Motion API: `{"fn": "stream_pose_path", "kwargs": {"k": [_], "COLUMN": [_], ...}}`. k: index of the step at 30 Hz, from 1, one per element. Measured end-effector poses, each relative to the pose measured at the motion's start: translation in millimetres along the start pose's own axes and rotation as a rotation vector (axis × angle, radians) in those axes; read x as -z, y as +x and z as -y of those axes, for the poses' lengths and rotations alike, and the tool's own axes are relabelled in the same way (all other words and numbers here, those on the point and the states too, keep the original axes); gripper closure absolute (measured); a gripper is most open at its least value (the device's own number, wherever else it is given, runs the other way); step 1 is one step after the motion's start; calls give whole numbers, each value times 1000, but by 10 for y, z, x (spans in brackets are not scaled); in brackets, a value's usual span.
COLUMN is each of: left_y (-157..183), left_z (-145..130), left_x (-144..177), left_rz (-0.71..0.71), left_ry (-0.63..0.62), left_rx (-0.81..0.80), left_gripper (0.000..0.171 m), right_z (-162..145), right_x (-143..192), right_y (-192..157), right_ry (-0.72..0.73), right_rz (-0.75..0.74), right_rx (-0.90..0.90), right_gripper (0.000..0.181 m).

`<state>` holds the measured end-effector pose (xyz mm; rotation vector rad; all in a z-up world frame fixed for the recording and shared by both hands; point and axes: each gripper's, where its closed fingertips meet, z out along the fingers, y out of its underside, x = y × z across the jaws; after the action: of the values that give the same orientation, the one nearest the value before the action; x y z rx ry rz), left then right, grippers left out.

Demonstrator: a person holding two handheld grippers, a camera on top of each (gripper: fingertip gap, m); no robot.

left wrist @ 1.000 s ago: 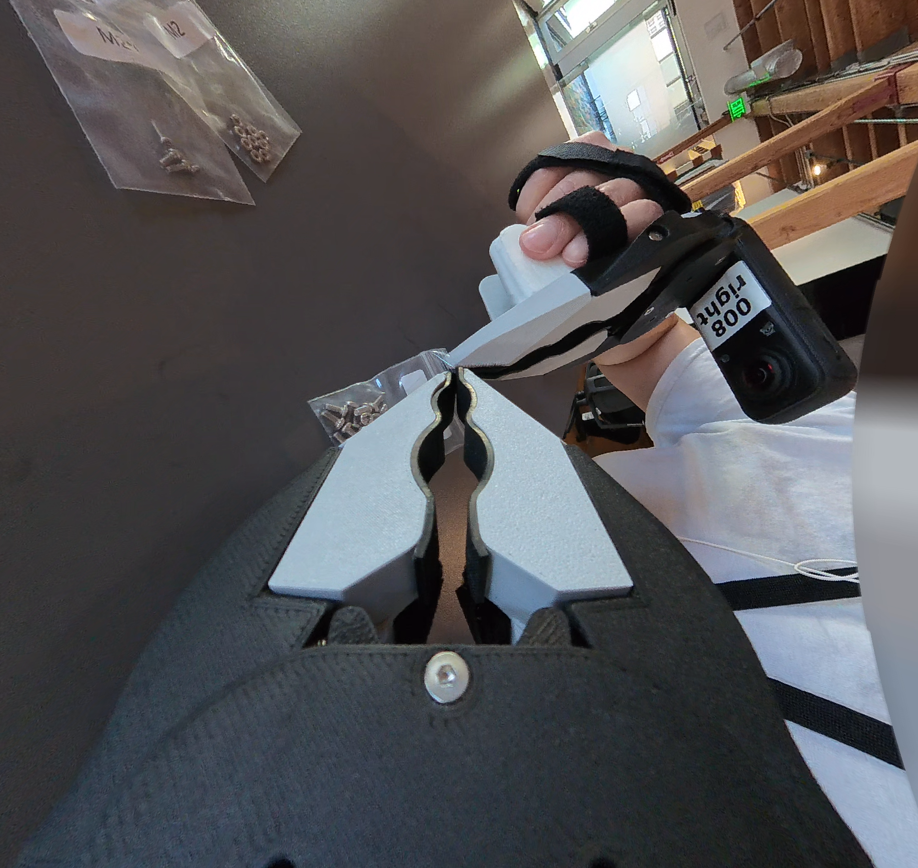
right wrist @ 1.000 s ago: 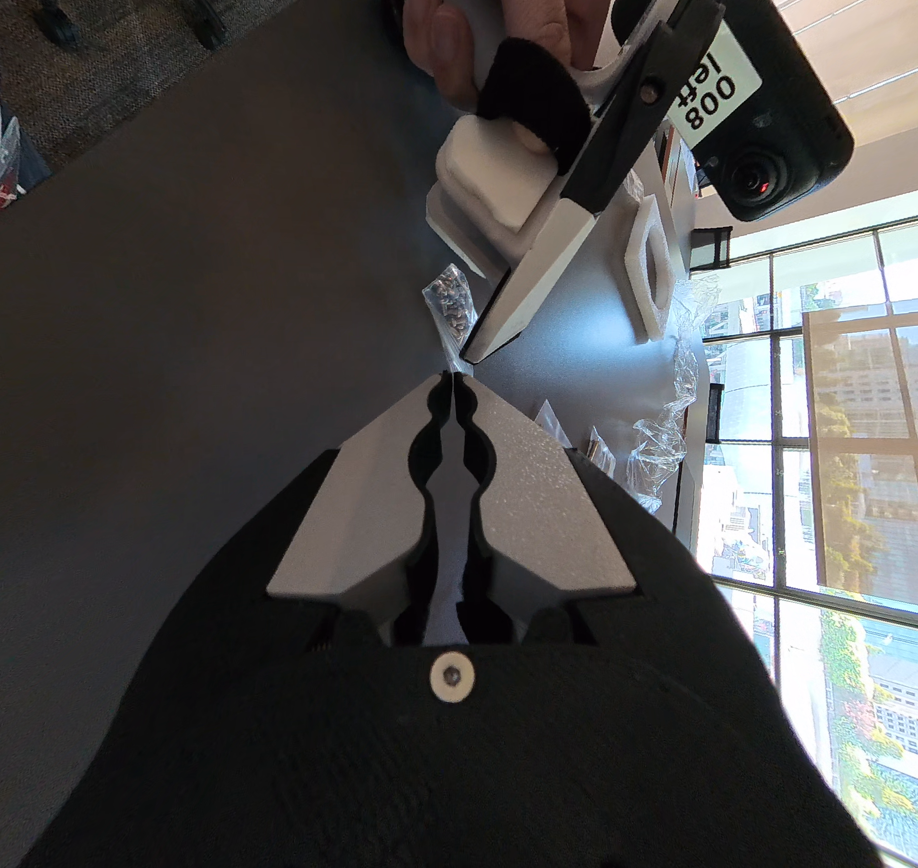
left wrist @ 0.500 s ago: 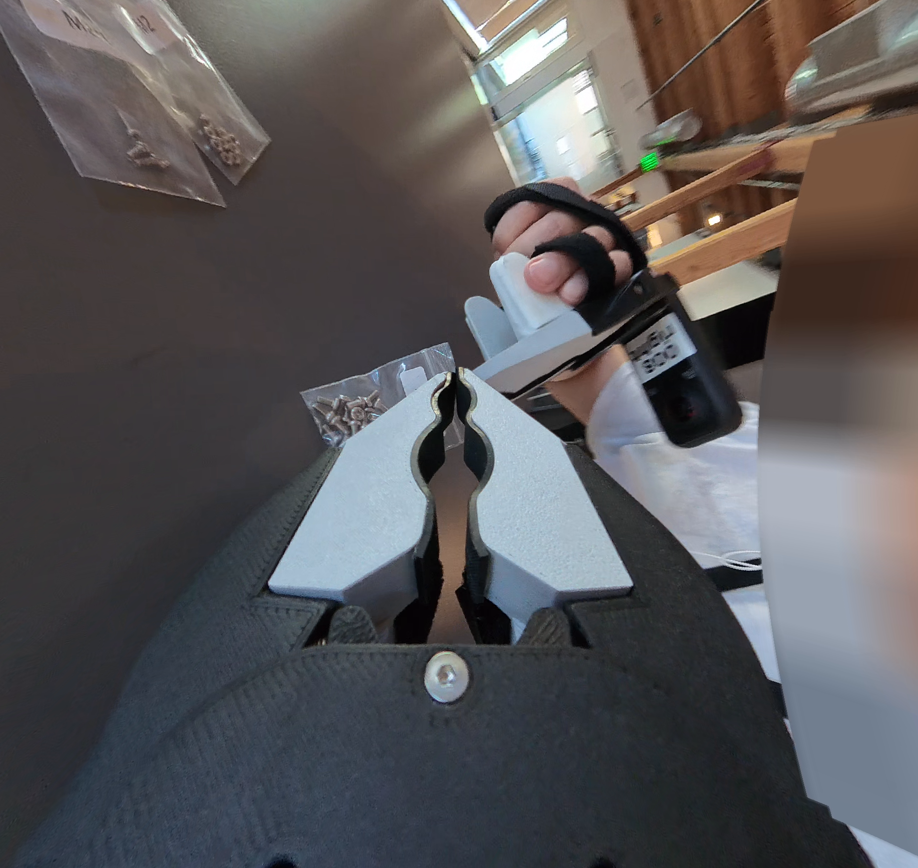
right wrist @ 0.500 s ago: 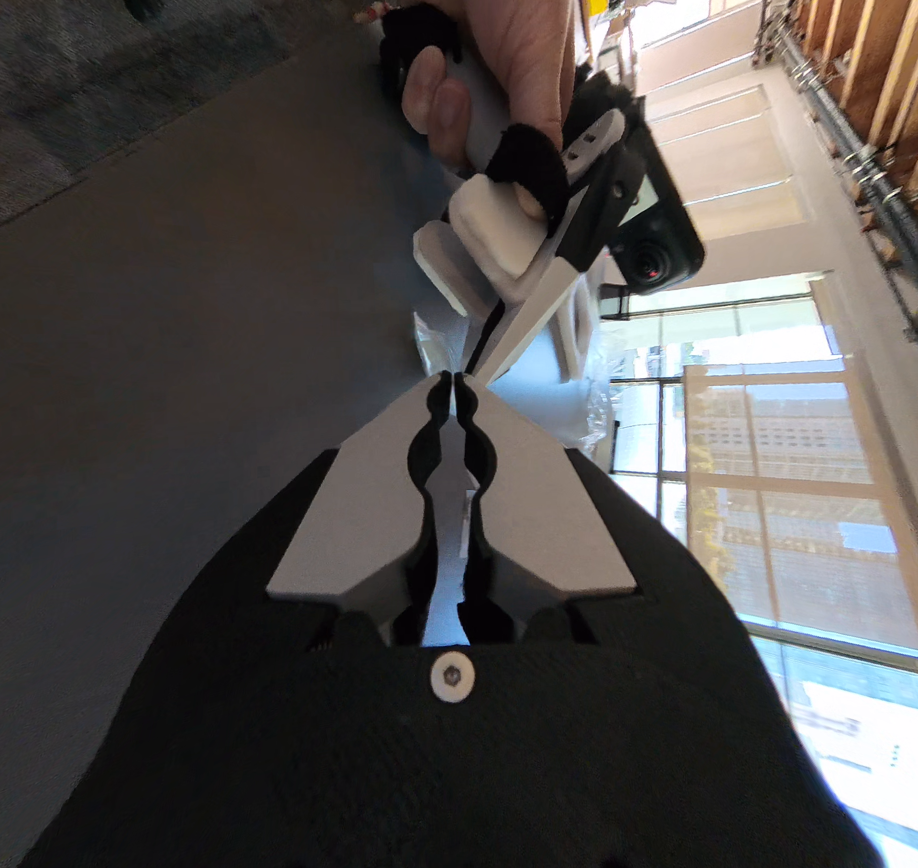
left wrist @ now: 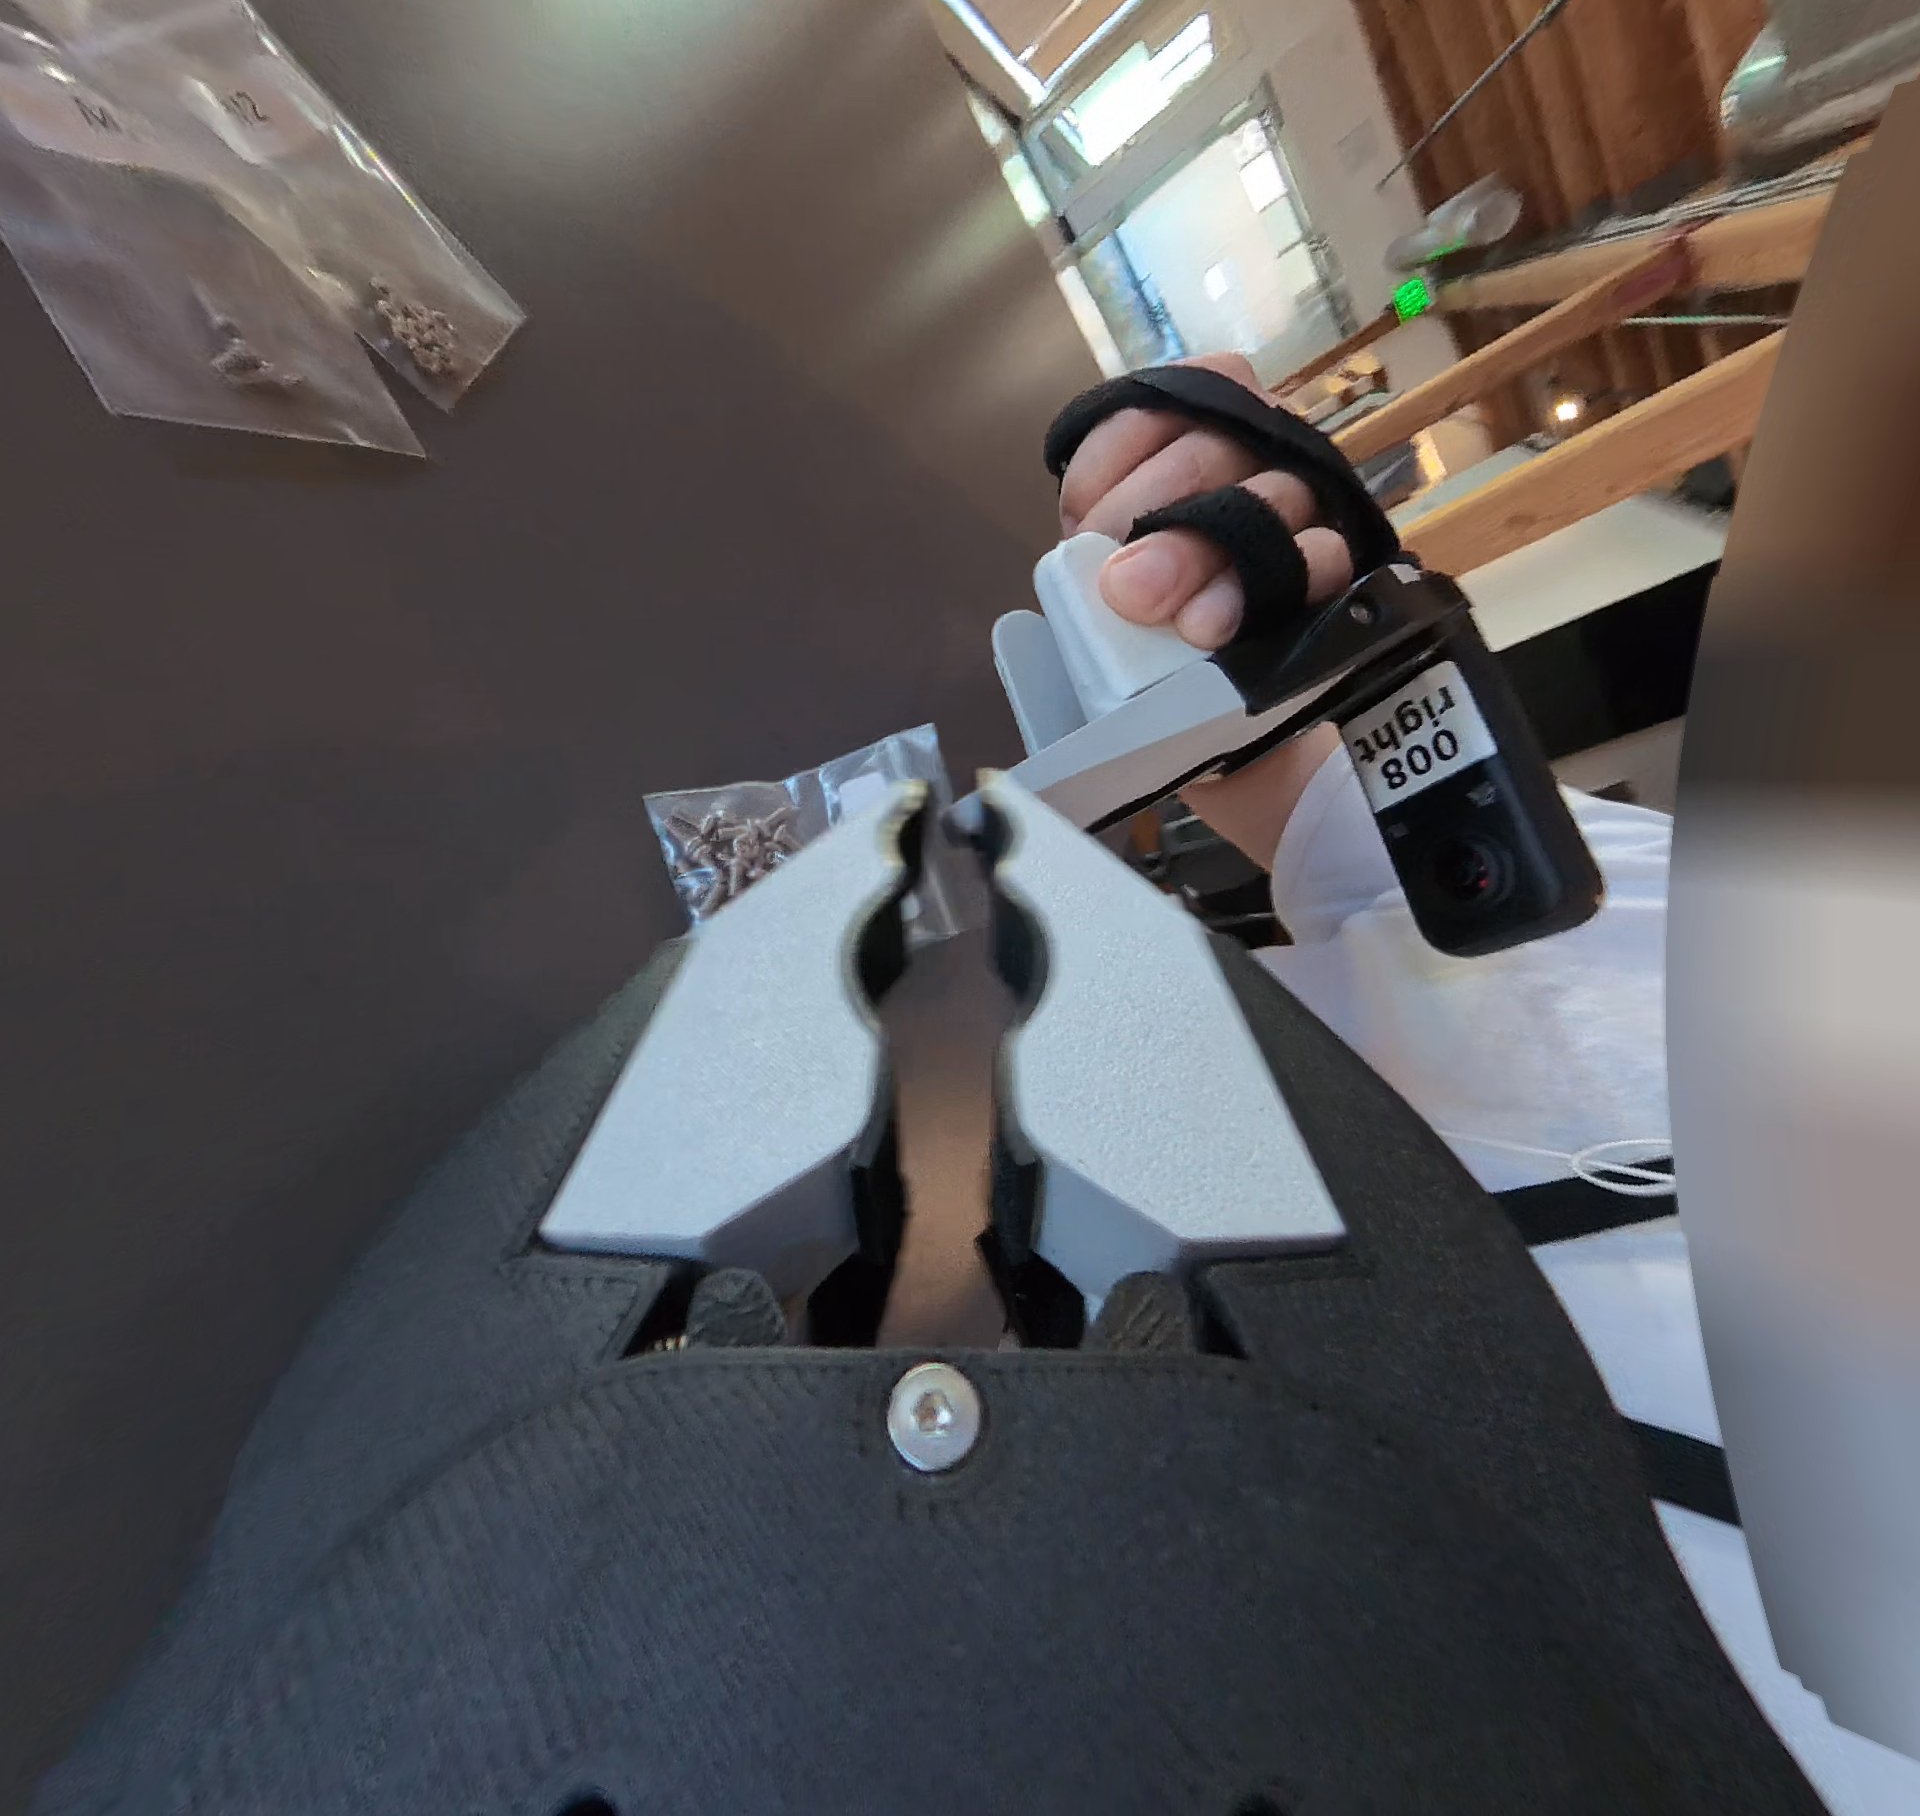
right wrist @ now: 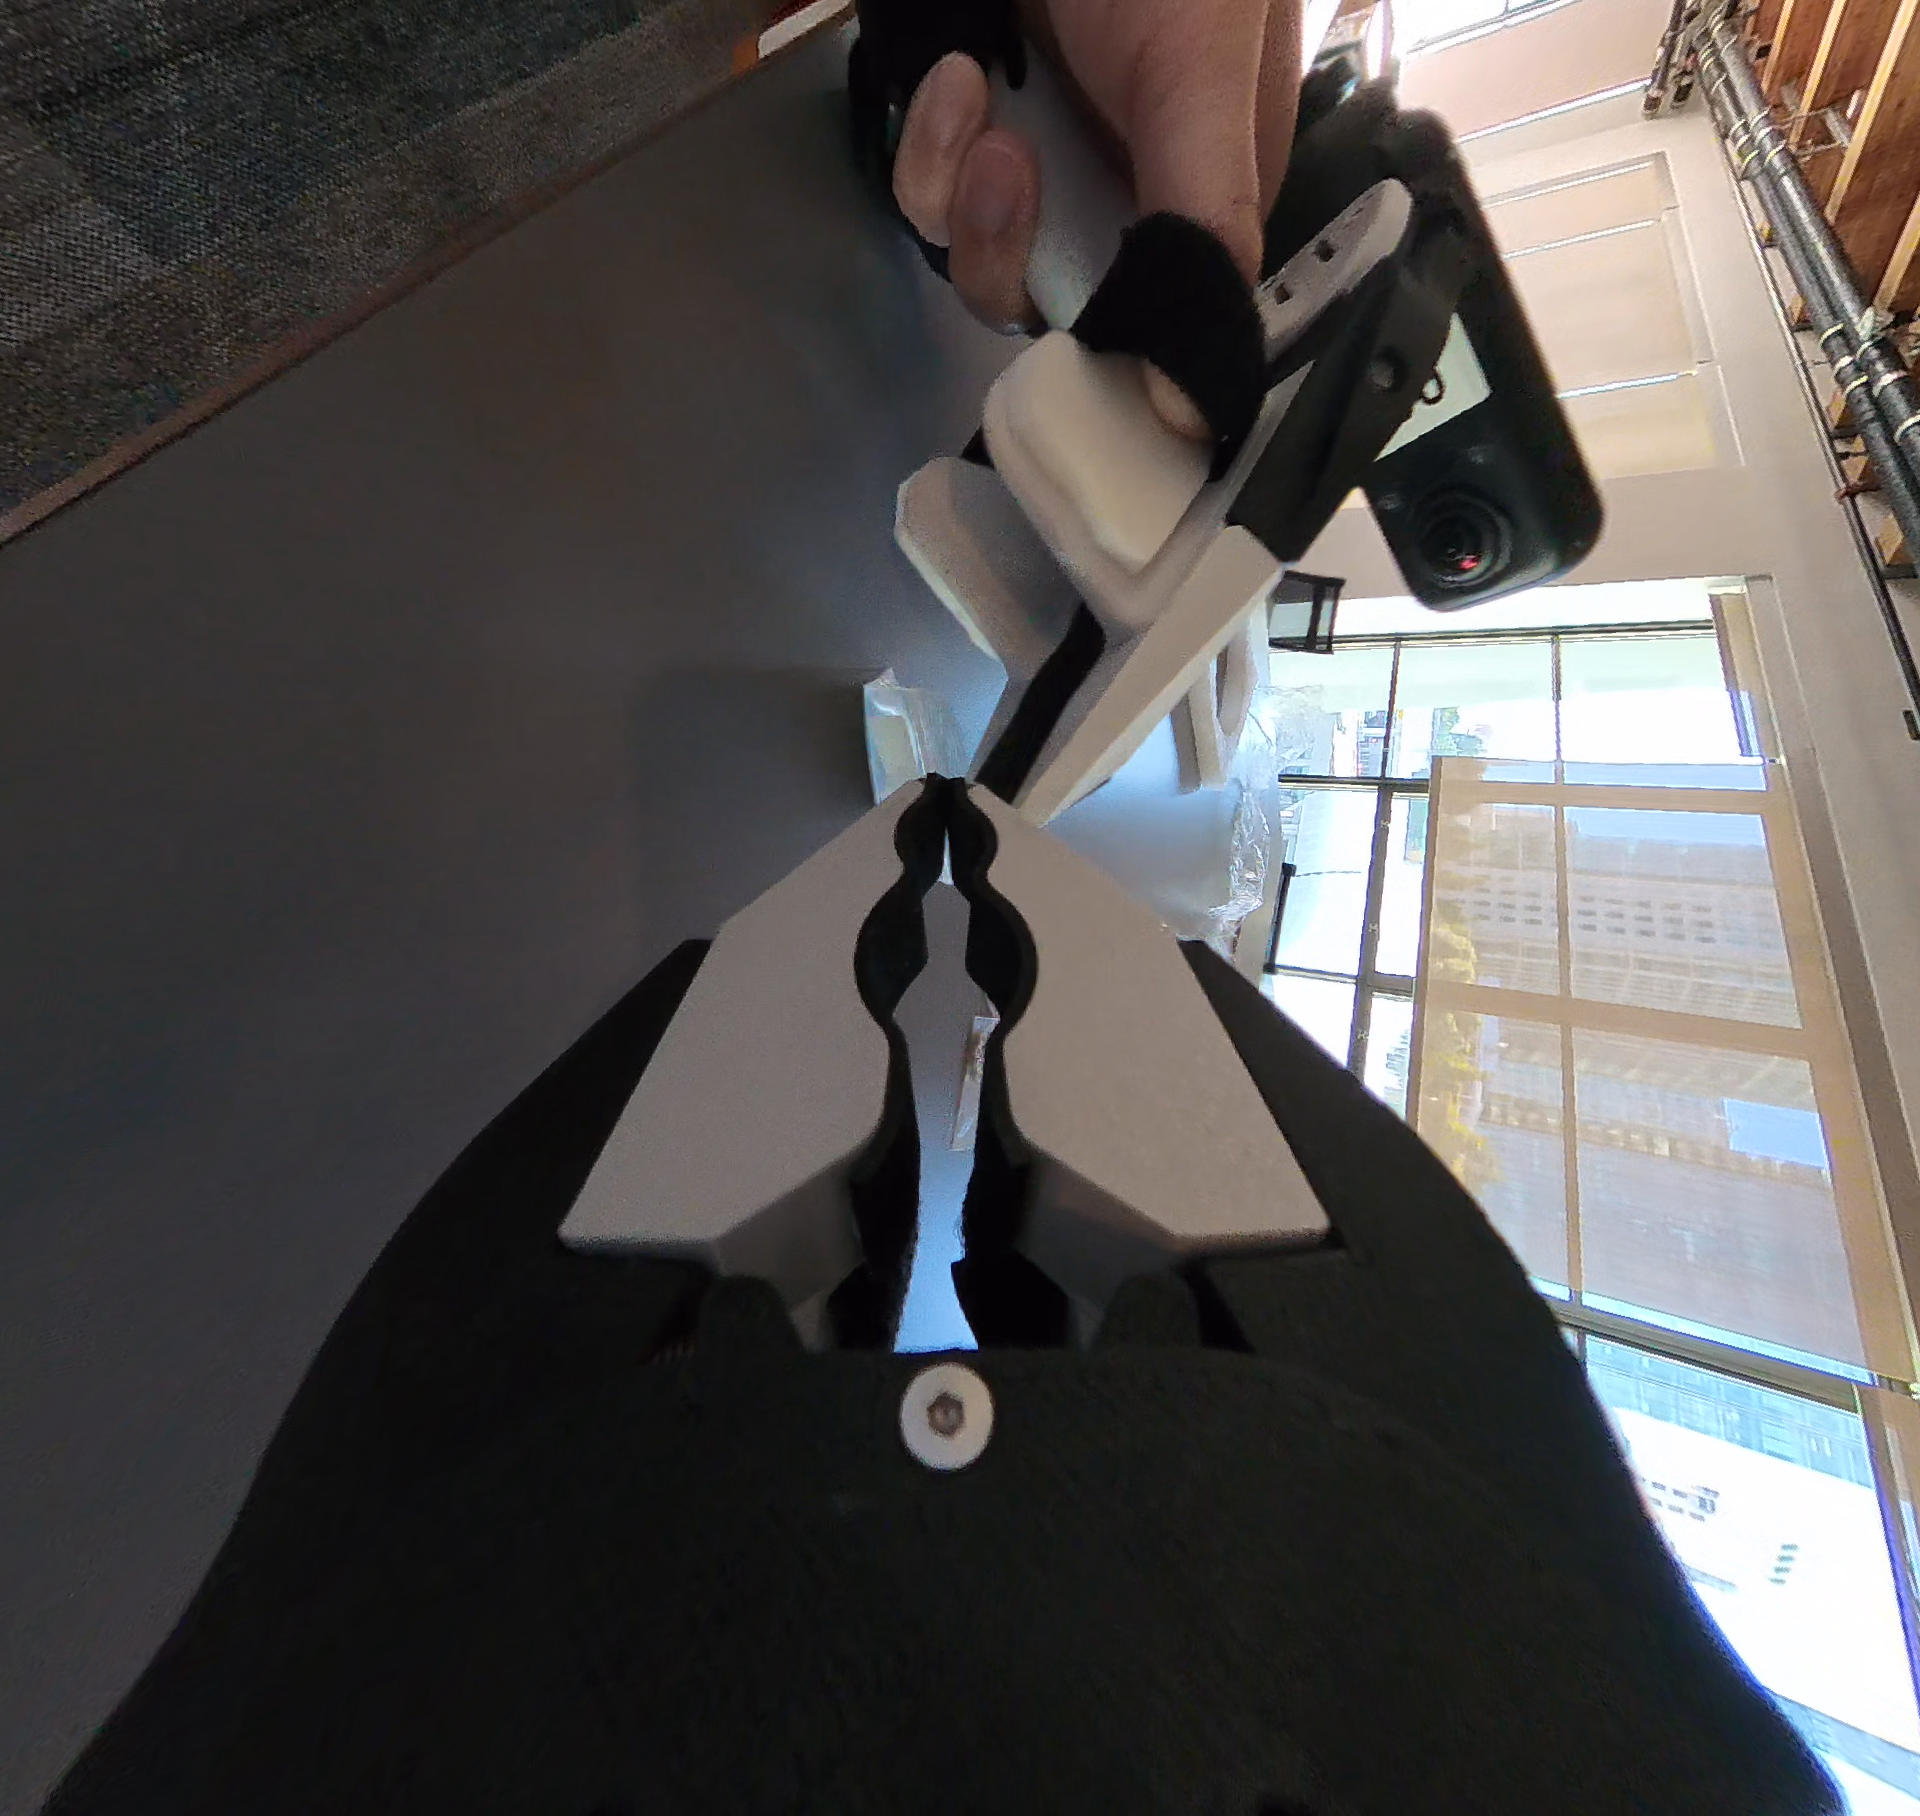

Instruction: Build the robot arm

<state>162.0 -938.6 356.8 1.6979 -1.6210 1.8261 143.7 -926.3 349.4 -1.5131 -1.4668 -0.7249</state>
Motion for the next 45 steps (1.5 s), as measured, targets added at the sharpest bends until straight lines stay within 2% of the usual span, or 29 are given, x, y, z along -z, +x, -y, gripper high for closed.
{"fn": "stream_pose_path", "kwargs": {"k": [1,3,7,9,21,28,34,41,45], "left_y": [0,-6,31,82,95,8,-22,-22,-1], "left_z": [-5,-28,-85,-87,-143,-150,-219,-201,-202], "left_x": [2,19,44,46,92,124,46,4,-1], "left_rz": [16,50,46,6,-42,23,92,114,96], "left_ry": [0,-7,-25,-26,-41,-49,-109,-135,-141], "left_rx": [-16,-53,-92,-98,-93,-93,-158,-198,-210], "left_gripper": [156,151,149,157,171,171,171,171,171], "right_z": [1,8,40,53,94,78,35,-10,1], "right_x": [-3,-1,20,30,84,79,32,35,41], "right_y": [-8,-10,32,37,83,59,-88,-106,-72], "right_ry": [1,5,31,44,85,74,44,6,-6], "right_rz": [1,-1,-10,-10,-5,9,88,73,32], "right_rx": [1,2,-31,-40,-119,-106,-92,-12,40], "right_gripper": [181,181,181,181,181,181,181,175,181]}}
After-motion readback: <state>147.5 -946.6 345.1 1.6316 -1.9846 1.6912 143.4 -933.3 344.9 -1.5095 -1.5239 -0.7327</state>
